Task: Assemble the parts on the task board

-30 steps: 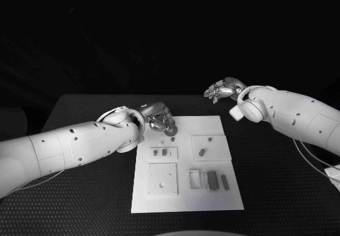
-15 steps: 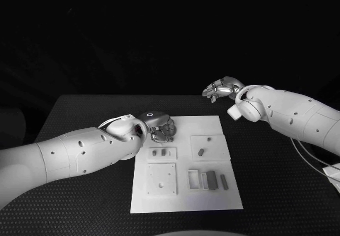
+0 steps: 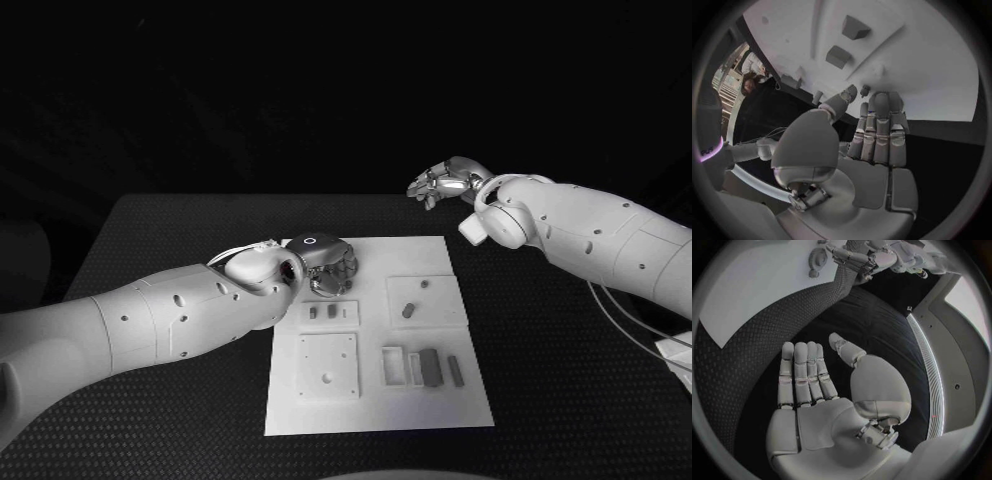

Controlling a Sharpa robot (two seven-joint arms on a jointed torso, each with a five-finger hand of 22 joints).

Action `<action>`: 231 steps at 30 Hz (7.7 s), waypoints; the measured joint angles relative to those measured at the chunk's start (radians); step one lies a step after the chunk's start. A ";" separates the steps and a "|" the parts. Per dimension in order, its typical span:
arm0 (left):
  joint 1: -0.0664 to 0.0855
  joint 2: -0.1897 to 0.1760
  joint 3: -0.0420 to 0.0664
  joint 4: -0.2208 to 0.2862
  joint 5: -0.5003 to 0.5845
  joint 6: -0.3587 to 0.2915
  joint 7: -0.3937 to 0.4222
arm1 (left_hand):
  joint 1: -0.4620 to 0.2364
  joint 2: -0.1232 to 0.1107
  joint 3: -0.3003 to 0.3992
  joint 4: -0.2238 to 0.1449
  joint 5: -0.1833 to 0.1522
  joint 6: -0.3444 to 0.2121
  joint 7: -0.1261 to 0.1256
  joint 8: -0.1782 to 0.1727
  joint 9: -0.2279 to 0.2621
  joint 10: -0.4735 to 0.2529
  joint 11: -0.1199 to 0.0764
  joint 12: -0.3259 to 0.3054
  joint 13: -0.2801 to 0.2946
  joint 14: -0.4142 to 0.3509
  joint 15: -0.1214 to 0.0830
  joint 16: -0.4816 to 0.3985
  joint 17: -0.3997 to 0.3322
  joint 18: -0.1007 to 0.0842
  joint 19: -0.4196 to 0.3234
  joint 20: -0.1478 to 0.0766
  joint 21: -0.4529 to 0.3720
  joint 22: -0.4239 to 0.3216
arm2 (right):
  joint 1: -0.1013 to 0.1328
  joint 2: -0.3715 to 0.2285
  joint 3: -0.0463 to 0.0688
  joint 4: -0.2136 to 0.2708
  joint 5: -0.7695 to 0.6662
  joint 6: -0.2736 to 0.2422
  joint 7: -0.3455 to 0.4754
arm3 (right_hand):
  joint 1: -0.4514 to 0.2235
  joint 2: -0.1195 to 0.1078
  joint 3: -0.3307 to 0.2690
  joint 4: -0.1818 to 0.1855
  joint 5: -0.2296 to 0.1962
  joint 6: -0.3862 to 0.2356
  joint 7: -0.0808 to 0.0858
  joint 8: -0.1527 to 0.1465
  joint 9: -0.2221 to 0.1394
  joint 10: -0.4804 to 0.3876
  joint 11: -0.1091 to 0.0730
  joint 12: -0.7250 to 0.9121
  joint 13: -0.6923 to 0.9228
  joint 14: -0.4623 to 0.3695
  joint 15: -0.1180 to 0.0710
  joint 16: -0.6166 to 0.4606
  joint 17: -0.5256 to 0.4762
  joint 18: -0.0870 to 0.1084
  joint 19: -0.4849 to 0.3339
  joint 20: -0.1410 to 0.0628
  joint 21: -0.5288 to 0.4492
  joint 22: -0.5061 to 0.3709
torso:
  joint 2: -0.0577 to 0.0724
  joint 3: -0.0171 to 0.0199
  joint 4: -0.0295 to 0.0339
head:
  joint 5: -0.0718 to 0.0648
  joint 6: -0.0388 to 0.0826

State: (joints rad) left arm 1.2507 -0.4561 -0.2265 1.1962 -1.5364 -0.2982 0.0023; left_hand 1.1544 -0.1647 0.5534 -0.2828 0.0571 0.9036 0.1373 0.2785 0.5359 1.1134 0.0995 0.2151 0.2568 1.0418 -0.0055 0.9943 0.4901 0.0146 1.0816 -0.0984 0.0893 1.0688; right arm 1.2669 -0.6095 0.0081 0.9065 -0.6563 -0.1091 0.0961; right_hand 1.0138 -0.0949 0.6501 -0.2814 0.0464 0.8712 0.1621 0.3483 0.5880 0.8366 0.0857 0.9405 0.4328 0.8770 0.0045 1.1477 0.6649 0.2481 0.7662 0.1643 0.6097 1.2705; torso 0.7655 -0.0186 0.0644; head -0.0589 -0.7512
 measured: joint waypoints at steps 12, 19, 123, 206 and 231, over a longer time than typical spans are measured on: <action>-0.008 0.011 0.000 -0.017 -0.010 0.004 0.002 | 0.023 0.022 0.000 0.000 0.000 0.008 0.007 0.000 -0.011 0.002 -0.002 -0.012 0.000 0.018 -0.003 0.031 0.029 0.000 0.018 -0.010 0.008 0.021 | 0.000 0.001 0.000 0.003 0.000 0.000 0.000 | 0.000 0.000 -0.001 -0.001 0.000 0.000 0.000 0.000 0.000 0.000 0.000 0.000 -0.001 0.000 0.000 0.000 0.000 0.000 0.000 0.000 0.000 0.000 | 0.000 0.0004 0.0000 | -0.004 -0.002; -0.015 0.022 0.000 -0.034 -0.016 0.009 0.002 | 0.029 0.029 0.006 0.000 0.000 0.016 0.009 0.000 -0.015 0.003 -0.003 -0.017 0.001 0.018 -0.003 0.036 0.035 0.000 0.021 -0.008 0.008 0.027 | 0.000 0.001 0.000 0.003 0.000 0.000 0.001 | 0.000 0.000 -0.003 -0.003 0.000 0.000 0.000 0.000 0.001 0.000 0.000 0.000 -0.002 0.000 0.000 0.000 0.000 0.000 0.000 0.000 0.000 0.000 | 0.000 0.0001 0.0006 | -0.005 -0.004; -0.022 -0.144 0.090 0.072 0.080 0.050 0.001 | 0.047 0.090 0.083 0.014 -0.004 0.152 -0.034 0.048 -0.035 0.175 -0.061 -0.062 0.032 0.137 -0.062 0.144 0.088 -0.001 0.144 -0.062 0.070 0.152 | 0.000 -0.006 0.000 0.009 0.000 0.003 0.001 | 0.004 0.004 -0.003 -0.003 0.000 0.002 -0.002 0.000 0.004 0.007 0.000 -0.004 -0.012 0.004 0.004 -0.007 0.003 0.000 0.004 0.004 -0.008 0.000 | -0.001 -0.0012 0.0031 | 0.000 -0.004; -0.025 -0.104 0.017 0.040 0.071 0.063 0.010 | 0.039 0.087 0.090 0.009 0.004 0.075 0.005 0.006 -0.056 0.135 -0.028 -0.126 0.024 0.097 -0.041 0.132 0.082 -0.001 0.113 -0.050 0.038 0.159 | -0.001 -0.007 0.000 0.015 0.000 0.010 0.000 | 0.004 0.004 -0.009 -0.003 0.000 0.003 -0.003 -0.003 0.004 0.007 0.000 -0.008 -0.018 0.004 0.004 -0.011 0.006 0.000 0.000 0.007 -0.011 0.000 | 0.000 0.0001 0.0006 | 0.000 -0.011; -0.025 -0.139 0.021 0.027 0.105 0.043 0.007 | 0.049 0.045 0.081 0.010 0.004 -0.020 0.044 -0.026 -0.075 0.062 -0.005 -0.153 0.005 0.078 -0.014 0.132 0.080 0.000 0.110 -0.025 0.016 0.163 | -0.014 -0.038 -0.001 0.057 -0.050 0.010 -0.002 | 0.021 -0.002 -0.005 -0.006 0.000 -0.008 0.008 -0.019 0.005 0.047 0.014 -0.167 -0.116 0.066 -0.004 -0.035 0.000 0.000 0.044 -0.004 -0.005 0.015 | -0.001 0.0002 0.0005 | 0.001 0.001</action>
State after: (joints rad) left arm 1.2258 -0.5954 -0.2057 1.2235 -1.4316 -0.2556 0.0094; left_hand 1.2034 -0.1194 0.6348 -0.2732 0.0610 0.8835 0.1811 0.2522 0.4607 1.1751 0.0947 0.0617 0.2619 1.1197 -0.0191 1.1267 0.5703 0.0145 1.1918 -0.1229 0.1052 1.2319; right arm 1.2533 -0.6477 0.0076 0.9635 -0.7060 -0.0986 0.0937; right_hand 1.0350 -0.0974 0.6449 -0.2873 0.0465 0.8627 0.1705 0.3297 0.5933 0.8832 0.0997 0.7730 0.3164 0.9429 0.0001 1.1127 0.6645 0.2482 0.8099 0.1605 0.6043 1.2853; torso 0.7643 -0.0184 0.0649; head -0.0583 -0.7501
